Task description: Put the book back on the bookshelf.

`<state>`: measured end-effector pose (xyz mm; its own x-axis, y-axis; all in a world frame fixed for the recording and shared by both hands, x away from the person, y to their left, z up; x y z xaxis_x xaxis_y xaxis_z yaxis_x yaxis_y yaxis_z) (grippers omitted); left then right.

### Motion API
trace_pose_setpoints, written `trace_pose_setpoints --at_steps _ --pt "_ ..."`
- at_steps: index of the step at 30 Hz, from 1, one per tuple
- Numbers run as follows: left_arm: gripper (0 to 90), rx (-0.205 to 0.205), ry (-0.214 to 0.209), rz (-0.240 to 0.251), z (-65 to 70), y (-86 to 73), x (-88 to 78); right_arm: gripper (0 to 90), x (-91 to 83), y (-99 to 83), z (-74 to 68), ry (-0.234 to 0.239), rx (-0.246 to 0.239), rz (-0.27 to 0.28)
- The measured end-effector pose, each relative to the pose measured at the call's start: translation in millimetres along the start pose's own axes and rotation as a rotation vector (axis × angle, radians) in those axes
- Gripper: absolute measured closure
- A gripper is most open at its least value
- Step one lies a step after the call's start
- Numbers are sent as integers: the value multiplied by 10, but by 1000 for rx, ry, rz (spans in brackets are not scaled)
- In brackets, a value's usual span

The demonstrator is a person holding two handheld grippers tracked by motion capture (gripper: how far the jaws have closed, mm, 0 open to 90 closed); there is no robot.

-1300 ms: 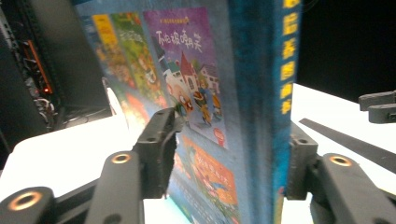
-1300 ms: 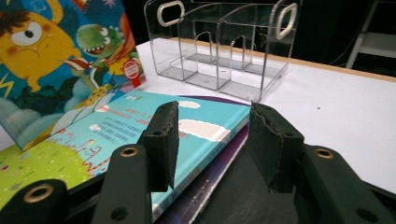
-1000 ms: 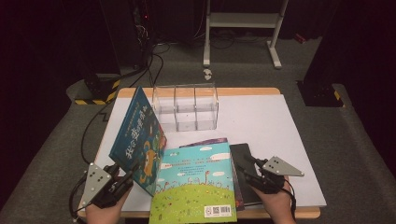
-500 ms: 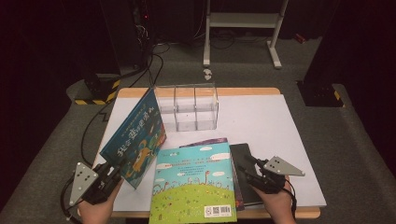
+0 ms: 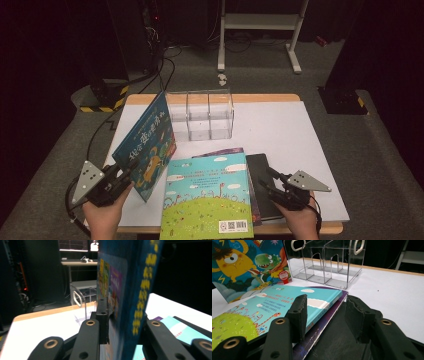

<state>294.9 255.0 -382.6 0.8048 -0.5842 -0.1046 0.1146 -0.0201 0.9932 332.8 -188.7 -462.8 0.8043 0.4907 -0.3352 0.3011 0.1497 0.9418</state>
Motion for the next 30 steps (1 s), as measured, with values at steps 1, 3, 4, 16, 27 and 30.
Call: trace_pose_setpoints --at_steps 1,3,4,16,27,30 --pt "731 6 6 -1 -8 28 22 519 -5 -3 6 -2 1 1" --pt "731 18 17 -25 -32 70 79 518 -11 -9 13 -2 7 -2" --pt "731 15 14 -28 -46 89 104 518 -13 -15 18 -2 9 -3" --pt "825 26 50 -78 -114 324 333 519 -15 -40 14 19 31 -8" --pt "828 -25 72 -90 -342 717 794 522 -42 -19 27 28 38 5" --pt "828 -23 108 -67 -411 754 937 525 -51 -17 46 27 43 10"
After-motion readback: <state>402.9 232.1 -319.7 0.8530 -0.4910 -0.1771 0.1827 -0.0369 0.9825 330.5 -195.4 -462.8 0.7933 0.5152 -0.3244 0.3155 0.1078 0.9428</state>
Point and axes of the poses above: each handheld gripper's, and its own axes: x roughly forward along the jaws, y roughly out of its top, z roughly to its right, the point moved 4 cm from there along x, roughly forward along the jaws, and after that the axes turned 11 degrees about -y, right-handed, at the moved point
